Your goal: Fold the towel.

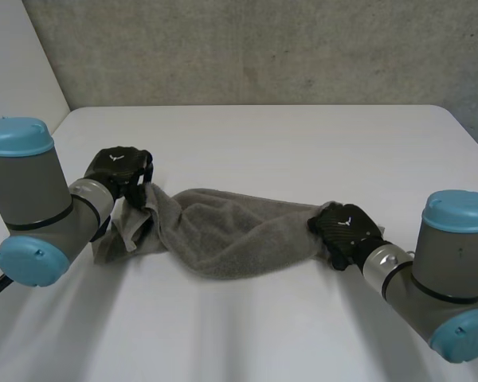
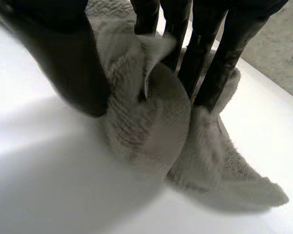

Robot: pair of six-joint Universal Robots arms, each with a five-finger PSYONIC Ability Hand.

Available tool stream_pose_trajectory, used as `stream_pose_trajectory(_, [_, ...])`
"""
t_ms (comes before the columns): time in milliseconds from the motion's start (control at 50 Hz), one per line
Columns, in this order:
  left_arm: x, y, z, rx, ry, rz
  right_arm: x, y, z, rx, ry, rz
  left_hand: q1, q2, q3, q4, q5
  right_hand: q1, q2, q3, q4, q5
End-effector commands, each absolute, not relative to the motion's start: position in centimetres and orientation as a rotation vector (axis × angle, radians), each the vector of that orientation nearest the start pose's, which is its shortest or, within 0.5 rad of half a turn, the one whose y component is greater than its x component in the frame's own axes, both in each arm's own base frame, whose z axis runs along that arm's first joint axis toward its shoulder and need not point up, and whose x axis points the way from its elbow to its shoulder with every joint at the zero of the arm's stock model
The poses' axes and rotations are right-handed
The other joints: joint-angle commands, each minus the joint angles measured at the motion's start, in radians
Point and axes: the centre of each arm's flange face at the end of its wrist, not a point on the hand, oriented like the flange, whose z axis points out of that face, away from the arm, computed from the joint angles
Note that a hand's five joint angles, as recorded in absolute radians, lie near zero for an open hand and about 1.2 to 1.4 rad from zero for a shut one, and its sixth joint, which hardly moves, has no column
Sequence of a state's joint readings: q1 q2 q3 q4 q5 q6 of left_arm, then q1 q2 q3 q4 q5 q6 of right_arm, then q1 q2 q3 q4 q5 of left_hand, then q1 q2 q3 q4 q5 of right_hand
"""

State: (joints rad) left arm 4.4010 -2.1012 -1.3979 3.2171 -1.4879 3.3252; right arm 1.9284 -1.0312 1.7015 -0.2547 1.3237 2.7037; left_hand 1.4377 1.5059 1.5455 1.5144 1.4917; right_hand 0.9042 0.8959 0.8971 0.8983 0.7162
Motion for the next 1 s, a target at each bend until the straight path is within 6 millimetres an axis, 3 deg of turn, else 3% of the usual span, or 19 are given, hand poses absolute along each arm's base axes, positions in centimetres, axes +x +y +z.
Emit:
stream_pose_trajectory(20, [-25.2,-32.5,17.9,0.729,2.532,-1.964,26.2,-28.0,11.9,-1.108,2.252,-1.712,-0.041,-0.110,-0.149,-0.118,-0.270,0.453,0.462,0.461,0.459,0.467])
stream_pose_trajectory(120, [-25.2,-32.4,18.5,0.726,2.523,-1.978,26.1,-28.9,14.1,-1.072,2.231,-1.822,-0.041,-0.110,-0.149,-0.118,-0.270,0.492,0.500,0.499,0.498,0.506])
stream_pose_trajectory(160, [-25.2,-32.3,18.6,0.731,2.521,-1.981,25.9,-29.2,17.3,-1.038,2.168,-1.929,-0.041,-0.110,-0.149,-0.118,-0.270,0.492,0.500,0.499,0.498,0.506])
stream_pose_trajectory(220, [-25.2,-32.2,19.3,0.730,2.505,-2.004,25.8,-29.2,19.0,-1.023,2.133,-1.983,-0.041,-0.110,-0.149,-0.118,-0.270,0.492,0.500,0.499,0.498,0.506])
stream_pose_trajectory(260, [-25.3,-32.1,20.4,0.727,2.478,-2.041,25.8,-28.9,21.9,-1.015,2.075,-2.053,-0.041,-0.110,-0.149,-0.118,-0.270,0.492,0.500,0.499,0.498,0.506])
stream_pose_trajectory(280, [-25.2,-31.8,21.8,0.718,2.445,-2.087,25.8,-28.9,21.9,-1.015,2.075,-2.053,-0.041,-0.110,-0.149,-0.118,-0.270,0.492,0.500,0.499,0.498,0.506])
stream_pose_trajectory(320, [-25.0,-31.5,23.3,0.709,2.411,-2.127,25.5,-28.1,25.4,-1.021,2.048,-2.062,-0.041,-0.110,-0.149,-0.118,-0.270,0.492,0.500,0.499,0.498,0.506])
stream_pose_trajectory(380, [-24.6,-30.4,26.7,0.690,2.335,-2.220,25.5,-27.3,27.6,-1.030,2.021,-2.055,-0.041,-0.110,-0.149,-0.118,-0.270,0.492,0.500,0.499,0.498,0.506])
stream_pose_trajectory(400, [-24.3,-29.8,28.5,0.677,2.291,-2.267,25.3,-26.7,29.7,-1.039,1.989,-2.052,-0.041,-0.110,-0.149,-0.118,-0.270,0.492,0.500,0.499,0.498,0.506])
stream_pose_trajectory(420, [-24.3,-29.8,28.6,0.677,2.291,-2.268,25.0,-26.2,32.1,-1.044,1.942,-2.079,-0.041,-0.110,-0.149,-0.118,-0.270,0.492,0.500,0.499,0.498,0.506])
stream_pose_trajectory(440, [-23.9,-29.2,30.4,0.662,2.238,-2.319,25.0,-26.2,32.1,-1.044,1.942,-2.080,-0.041,-0.110,-0.149,-0.118,-0.270,0.492,0.500,0.499,0.498,0.506])
stream_pose_trajectory(480, [-23.7,-28.4,32.2,0.649,2.178,-2.380,23.7,-25.7,36.7,-1.020,1.884,-2.169,-0.041,-0.110,-0.149,-0.118,-0.270,0.492,0.500,0.499,0.498,0.506])
stream_pose_trajectory(500, [-23.4,-27.8,33.8,0.636,2.123,-2.431,23.7,-25.7,36.7,-1.020,1.884,-2.169,-0.041,-0.110,-0.149,-0.118,-0.270,0.492,0.500,0.499,0.498,0.506])
stream_pose_trajectory(540, [-23.2,-27.1,35.0,0.627,2.081,-2.471,22.5,-25.3,39.4,-0.998,1.887,-2.208,-0.041,-0.110,-0.149,-0.118,-0.270,0.492,0.500,0.499,0.498,0.506])
stream_pose_trajectory(620, [-22.7,-26.1,36.3,0.621,2.068,-2.480,21.0,-25.8,40.0,-0.978,1.969,-2.175,-0.041,-0.110,-0.149,-0.118,-0.270,0.492,0.500,0.499,0.498,0.506])
stream_pose_trajectory(700, [-22.8,-26.3,35.1,0.642,2.150,-2.403,20.3,-27.5,37.4,-1.021,2.111,-1.986,-0.041,-0.110,-0.149,-0.118,-0.270,0.492,0.500,0.499,0.498,0.506])
stream_pose_trajectory(740, [-23.3,-27.6,31.9,0.681,2.290,-2.247,20.4,-28.0,36.1,-1.053,2.149,-1.915,-0.041,-0.110,-0.149,-0.118,-0.270,0.492,0.500,0.499,0.498,0.506])
stream_pose_trajectory(900, [-24.6,-30.9,25.3,0.754,2.545,-1.921,22.0,-30.6,31.0,-1.170,2.239,-1.718,-0.041,-0.110,-0.149,-0.118,-0.270,0.492,0.500,0.499,0.498,0.506])
stream_pose_trajectory(1000, [-25.6,-33.2,25.7,0.799,2.455,-1.976,24.6,-32.9,29.4,-1.208,2.224,-1.777,-0.041,-0.110,-0.149,-0.118,-0.270,0.492,0.500,0.499,0.498,0.506])
